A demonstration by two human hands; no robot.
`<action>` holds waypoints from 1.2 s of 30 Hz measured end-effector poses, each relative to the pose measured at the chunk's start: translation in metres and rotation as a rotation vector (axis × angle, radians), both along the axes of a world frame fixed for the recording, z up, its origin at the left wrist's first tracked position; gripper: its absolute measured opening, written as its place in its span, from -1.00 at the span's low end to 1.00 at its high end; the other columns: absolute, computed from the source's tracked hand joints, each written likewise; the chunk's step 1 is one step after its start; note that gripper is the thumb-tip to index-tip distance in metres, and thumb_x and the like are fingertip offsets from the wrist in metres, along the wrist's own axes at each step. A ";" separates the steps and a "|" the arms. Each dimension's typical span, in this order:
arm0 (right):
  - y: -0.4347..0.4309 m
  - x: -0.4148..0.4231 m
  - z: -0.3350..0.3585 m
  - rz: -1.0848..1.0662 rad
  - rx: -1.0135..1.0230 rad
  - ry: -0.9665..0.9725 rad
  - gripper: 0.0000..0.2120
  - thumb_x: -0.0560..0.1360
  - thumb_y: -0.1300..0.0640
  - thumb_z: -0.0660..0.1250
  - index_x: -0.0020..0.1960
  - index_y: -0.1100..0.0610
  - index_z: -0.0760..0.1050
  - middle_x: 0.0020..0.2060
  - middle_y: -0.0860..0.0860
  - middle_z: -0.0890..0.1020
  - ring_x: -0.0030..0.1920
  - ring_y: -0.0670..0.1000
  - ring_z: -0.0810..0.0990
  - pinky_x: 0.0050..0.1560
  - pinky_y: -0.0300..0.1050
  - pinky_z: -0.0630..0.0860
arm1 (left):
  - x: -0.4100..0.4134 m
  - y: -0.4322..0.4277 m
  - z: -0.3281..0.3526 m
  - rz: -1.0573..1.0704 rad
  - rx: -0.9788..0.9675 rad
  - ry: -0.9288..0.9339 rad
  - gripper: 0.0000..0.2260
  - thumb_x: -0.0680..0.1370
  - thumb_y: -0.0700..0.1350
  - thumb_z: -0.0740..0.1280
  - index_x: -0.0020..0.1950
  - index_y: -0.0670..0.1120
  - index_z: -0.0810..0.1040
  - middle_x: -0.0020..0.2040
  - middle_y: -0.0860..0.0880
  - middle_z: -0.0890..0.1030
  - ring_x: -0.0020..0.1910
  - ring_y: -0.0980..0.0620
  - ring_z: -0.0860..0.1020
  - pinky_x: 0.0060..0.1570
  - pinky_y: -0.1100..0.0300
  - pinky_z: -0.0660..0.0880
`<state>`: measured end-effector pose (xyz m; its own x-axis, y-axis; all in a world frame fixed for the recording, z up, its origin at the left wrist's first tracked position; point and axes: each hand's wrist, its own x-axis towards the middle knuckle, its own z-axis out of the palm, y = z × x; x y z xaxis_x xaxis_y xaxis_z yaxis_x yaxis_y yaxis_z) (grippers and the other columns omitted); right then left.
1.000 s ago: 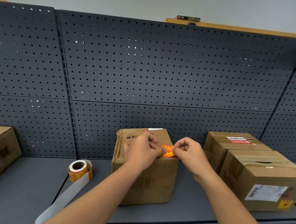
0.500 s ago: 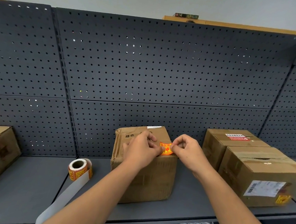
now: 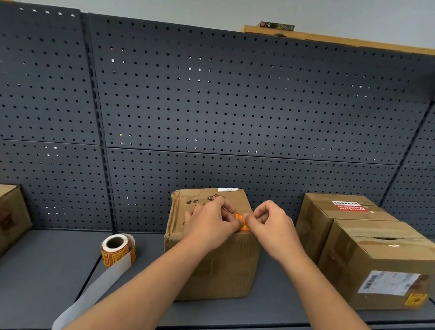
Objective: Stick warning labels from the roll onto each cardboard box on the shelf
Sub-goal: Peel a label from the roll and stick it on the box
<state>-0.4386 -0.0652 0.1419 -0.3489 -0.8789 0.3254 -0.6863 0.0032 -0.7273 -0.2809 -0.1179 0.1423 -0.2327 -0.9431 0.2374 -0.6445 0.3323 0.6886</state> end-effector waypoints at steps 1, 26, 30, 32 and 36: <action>0.000 0.001 -0.001 0.003 -0.005 0.007 -0.83 0.55 -0.03 0.43 -0.07 0.03 0.50 -0.29 -0.02 0.61 -0.25 -0.07 0.55 -0.27 -0.16 0.46 | 0.001 0.000 0.000 -0.002 -0.006 -0.003 -0.79 0.51 0.23 0.41 0.07 0.22 0.53 -0.12 0.23 0.65 0.14 0.06 0.53 0.25 -0.03 0.30; -0.003 -0.013 -0.018 0.086 0.217 -0.185 -0.67 0.64 -0.16 0.30 0.09 0.11 0.58 -0.17 0.00 0.63 -0.21 -0.06 0.57 -0.26 -0.12 0.45 | 0.001 0.002 -0.002 -0.050 0.000 -0.058 -0.92 0.61 0.14 0.35 0.07 0.22 0.59 -0.02 0.25 0.60 0.24 0.03 0.43 0.31 -0.06 0.18; -0.005 -0.008 -0.022 0.110 0.169 -0.241 -0.61 0.70 -0.04 0.23 0.00 0.25 0.64 -0.24 0.14 0.61 -0.21 -0.01 0.51 -0.18 -0.05 0.35 | -0.002 0.002 -0.001 -0.065 0.017 -0.058 -0.93 0.63 0.07 0.33 0.08 0.22 0.59 -0.01 0.25 0.60 0.24 0.03 0.44 0.38 -0.12 0.18; -0.006 -0.005 -0.024 0.086 0.146 -0.287 -0.60 0.69 0.01 0.22 -0.04 0.32 0.61 -0.25 0.17 0.56 -0.20 0.01 0.47 -0.17 -0.04 0.30 | -0.002 0.001 -0.001 -0.073 0.029 -0.056 -0.89 0.63 0.04 0.31 0.08 0.23 0.60 -0.01 0.25 0.61 0.23 0.03 0.44 0.37 -0.12 0.18; -0.009 -0.004 -0.020 0.024 0.136 -0.303 -0.63 0.61 0.13 0.23 -0.37 0.14 0.34 -0.42 0.01 0.33 -0.32 0.00 0.30 -0.23 0.00 0.18 | -0.002 0.001 0.001 -0.065 0.025 -0.064 -0.85 0.61 0.06 0.29 0.10 0.25 0.62 -0.01 0.26 0.63 0.20 0.05 0.42 0.34 -0.09 0.19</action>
<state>-0.4427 -0.0747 0.1222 -0.3903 -0.9164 0.0887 -0.4398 0.1009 -0.8924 -0.2827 -0.1171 0.1430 -0.3078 -0.9310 0.1964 -0.6648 0.3581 0.6556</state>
